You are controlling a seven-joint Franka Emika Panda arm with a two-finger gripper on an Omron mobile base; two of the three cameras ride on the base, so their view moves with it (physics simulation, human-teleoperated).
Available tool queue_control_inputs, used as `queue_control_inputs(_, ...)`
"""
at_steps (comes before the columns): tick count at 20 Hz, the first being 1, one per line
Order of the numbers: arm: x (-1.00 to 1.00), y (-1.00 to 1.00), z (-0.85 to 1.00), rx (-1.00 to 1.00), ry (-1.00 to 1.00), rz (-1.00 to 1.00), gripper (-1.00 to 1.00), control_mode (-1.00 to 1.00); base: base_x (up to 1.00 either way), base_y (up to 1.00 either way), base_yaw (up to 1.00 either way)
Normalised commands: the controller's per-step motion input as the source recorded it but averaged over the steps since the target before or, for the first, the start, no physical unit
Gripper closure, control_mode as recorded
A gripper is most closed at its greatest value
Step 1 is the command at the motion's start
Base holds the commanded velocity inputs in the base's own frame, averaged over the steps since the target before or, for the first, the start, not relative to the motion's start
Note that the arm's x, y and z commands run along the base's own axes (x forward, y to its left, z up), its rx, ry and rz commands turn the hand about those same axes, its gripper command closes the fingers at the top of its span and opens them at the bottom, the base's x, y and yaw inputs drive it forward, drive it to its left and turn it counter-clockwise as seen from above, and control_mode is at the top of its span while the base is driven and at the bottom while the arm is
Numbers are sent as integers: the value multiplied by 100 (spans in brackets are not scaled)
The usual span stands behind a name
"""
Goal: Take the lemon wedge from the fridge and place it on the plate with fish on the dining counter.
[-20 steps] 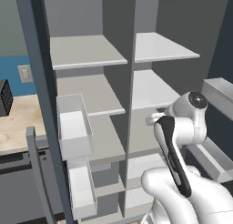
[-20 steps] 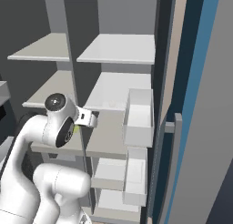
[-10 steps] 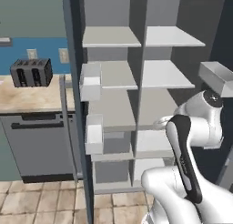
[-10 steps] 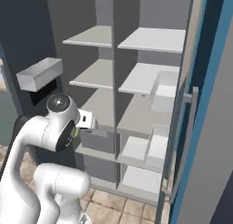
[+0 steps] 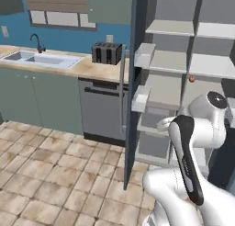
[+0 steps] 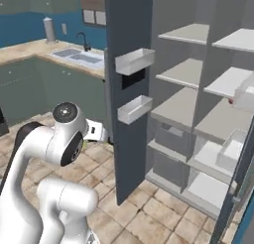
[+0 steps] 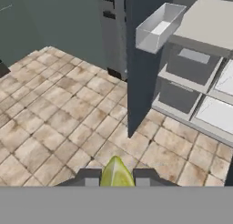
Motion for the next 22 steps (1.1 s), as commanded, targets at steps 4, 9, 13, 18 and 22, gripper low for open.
queue_control_inputs(4, 0, 0, 0, 0, 0, 0, 100, 100, -42, 21, 82)
queue_control_inputs(9, 0, 0, 0, 0, 0, 0, 100, 100, -9, 18, 93)
queue_control_inputs(13, 0, 0, 0, 0, 0, 0, 100, 100, -4, 12, 96)
queue_control_inputs(18, 0, 0, 0, 0, 0, 0, 100, 100, -5, 2, 98)
queue_control_inputs(22, 0, 0, 0, 0, 0, 0, 100, 100, -8, 0, 99)
